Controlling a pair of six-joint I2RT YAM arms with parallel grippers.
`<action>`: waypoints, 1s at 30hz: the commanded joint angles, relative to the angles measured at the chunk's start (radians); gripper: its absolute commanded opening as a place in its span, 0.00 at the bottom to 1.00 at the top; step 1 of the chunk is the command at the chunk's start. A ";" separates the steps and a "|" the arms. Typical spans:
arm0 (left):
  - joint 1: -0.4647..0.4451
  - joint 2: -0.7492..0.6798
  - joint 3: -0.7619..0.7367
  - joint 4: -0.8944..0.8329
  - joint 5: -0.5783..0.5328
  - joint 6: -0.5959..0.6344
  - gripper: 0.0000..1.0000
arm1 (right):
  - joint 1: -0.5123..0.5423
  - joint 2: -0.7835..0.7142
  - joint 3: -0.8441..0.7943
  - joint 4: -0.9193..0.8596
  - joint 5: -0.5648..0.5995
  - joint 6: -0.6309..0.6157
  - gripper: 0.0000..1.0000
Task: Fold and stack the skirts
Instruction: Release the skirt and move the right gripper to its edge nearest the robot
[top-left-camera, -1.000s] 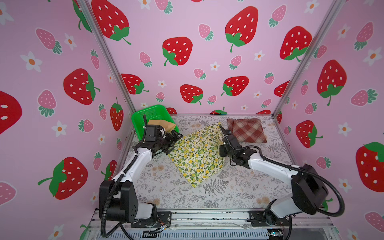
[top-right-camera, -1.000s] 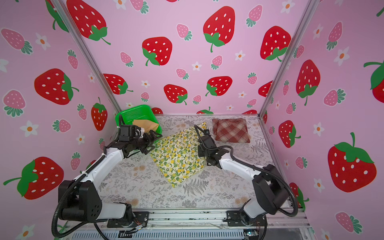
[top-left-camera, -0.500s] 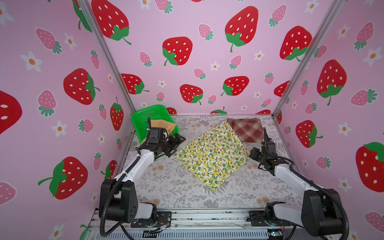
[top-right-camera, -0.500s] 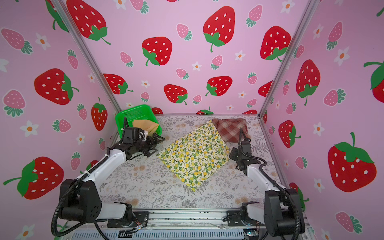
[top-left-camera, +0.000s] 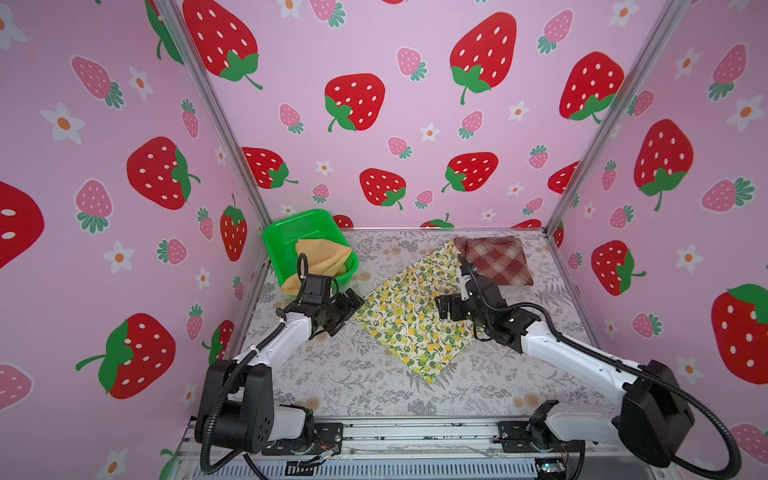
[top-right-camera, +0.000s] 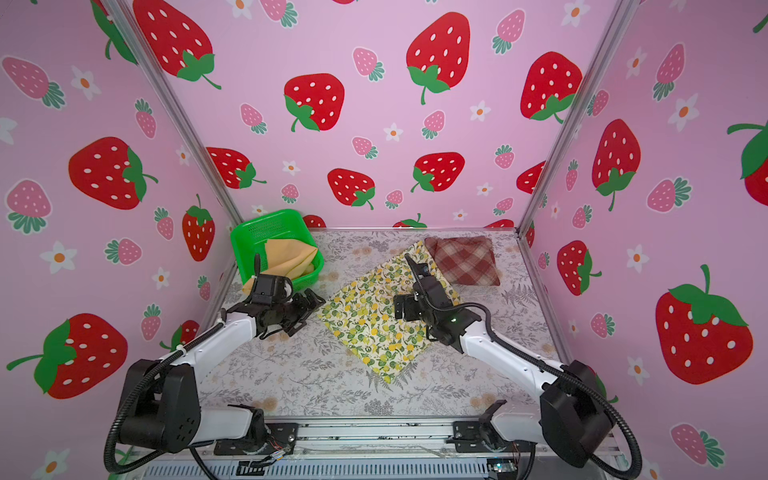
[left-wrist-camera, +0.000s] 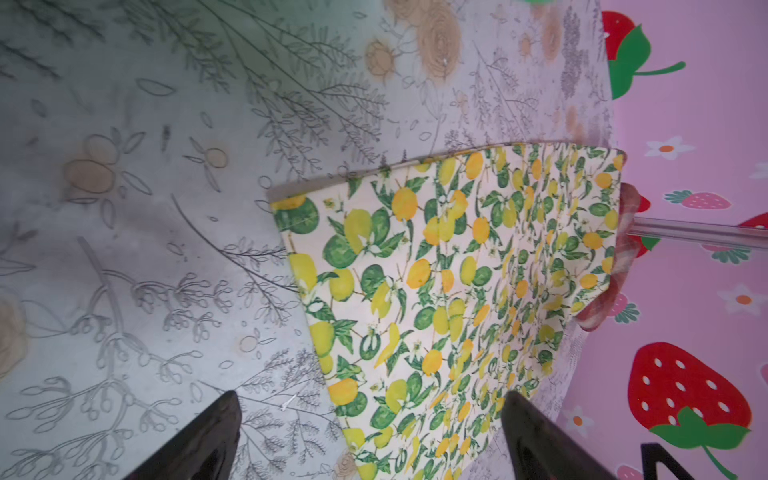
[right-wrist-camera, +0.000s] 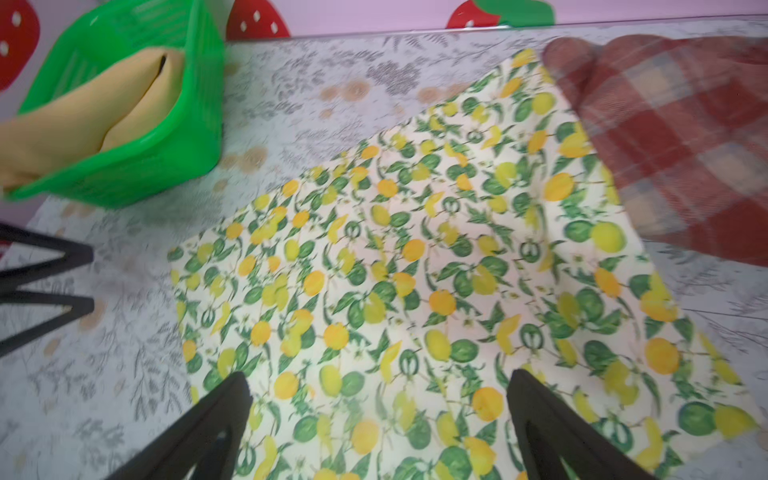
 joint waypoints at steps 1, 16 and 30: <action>-0.001 -0.003 -0.026 -0.011 -0.113 -0.018 0.97 | 0.114 0.053 0.022 -0.119 0.103 -0.044 1.00; -0.007 0.281 0.073 0.089 -0.146 -0.021 0.81 | 0.473 0.141 0.026 -0.214 0.184 -0.079 0.96; -0.009 0.275 0.111 0.075 -0.142 -0.015 0.86 | 0.629 0.255 -0.004 -0.358 0.214 0.076 0.82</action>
